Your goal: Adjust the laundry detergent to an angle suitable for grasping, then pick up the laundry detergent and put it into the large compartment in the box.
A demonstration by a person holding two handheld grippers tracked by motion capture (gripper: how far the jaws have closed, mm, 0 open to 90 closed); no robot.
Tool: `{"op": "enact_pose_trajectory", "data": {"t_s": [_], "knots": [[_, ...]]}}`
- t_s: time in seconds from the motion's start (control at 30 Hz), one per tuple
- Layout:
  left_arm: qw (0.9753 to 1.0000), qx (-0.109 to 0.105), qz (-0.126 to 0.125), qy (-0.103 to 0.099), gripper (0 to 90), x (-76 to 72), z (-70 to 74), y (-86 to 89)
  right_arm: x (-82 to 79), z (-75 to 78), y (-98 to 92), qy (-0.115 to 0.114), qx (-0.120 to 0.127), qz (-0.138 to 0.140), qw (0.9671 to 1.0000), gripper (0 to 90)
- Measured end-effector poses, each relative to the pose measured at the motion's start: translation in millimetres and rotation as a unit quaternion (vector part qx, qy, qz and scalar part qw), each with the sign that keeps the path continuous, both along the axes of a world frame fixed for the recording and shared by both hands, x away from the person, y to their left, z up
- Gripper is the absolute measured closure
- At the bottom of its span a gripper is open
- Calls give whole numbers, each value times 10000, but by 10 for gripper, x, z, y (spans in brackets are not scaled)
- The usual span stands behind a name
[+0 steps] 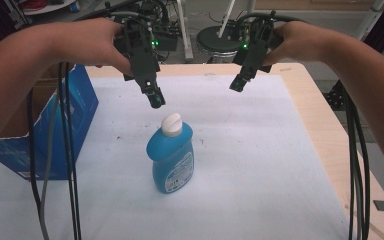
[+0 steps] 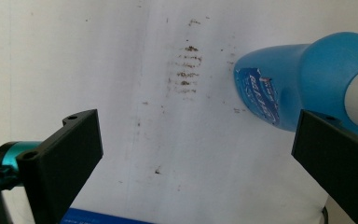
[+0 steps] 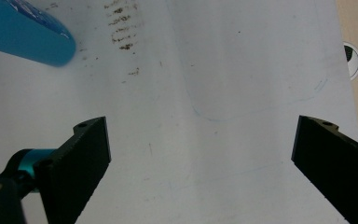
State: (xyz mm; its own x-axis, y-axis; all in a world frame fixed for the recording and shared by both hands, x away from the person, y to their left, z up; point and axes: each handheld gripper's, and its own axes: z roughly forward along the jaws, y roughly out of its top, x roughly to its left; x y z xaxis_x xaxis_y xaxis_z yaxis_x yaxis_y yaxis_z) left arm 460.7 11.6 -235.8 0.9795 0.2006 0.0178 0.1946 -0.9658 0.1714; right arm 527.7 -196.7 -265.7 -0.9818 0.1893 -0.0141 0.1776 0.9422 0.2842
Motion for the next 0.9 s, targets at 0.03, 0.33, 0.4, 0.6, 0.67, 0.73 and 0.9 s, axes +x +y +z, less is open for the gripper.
{"op": "enact_pose_trajectory", "data": {"t_s": [0.03, 0.33, 0.4, 0.6, 0.67, 0.73, 0.9], "knots": [[10000, 3, -4, 1, 18, -1, 3, -2, -9, 7, 5, -8, 24, -3, 10000, 35], [10000, 24, 25, -29, 18, -27, 30, 21, -58, 34, 10, -26, 11, 10, 10000, 35], [9999, -18, 118, -17, 17, -42, 53, 38, -60, 29, 3, -58, 16, 26, 10000, 35], [9994, -125, 307, -14, 18, -86, 116, 55, -68, 4, -1, -24, 37, 35, 10000, 35], [9990, -154, 409, -22, 17, -118, 151, 59, -68, 4, -1, -24, 37, 35, 10000, 35], [9986, -188, 498, 19, 17, -134, 183, 61, -86, -12, -7, -15, 3, 55, 10000, 35], [9960, -249, 857, 105, 17, -246, 268, 45, -143, -31, -53, -11, -10, 61, 10000, 35]]}}
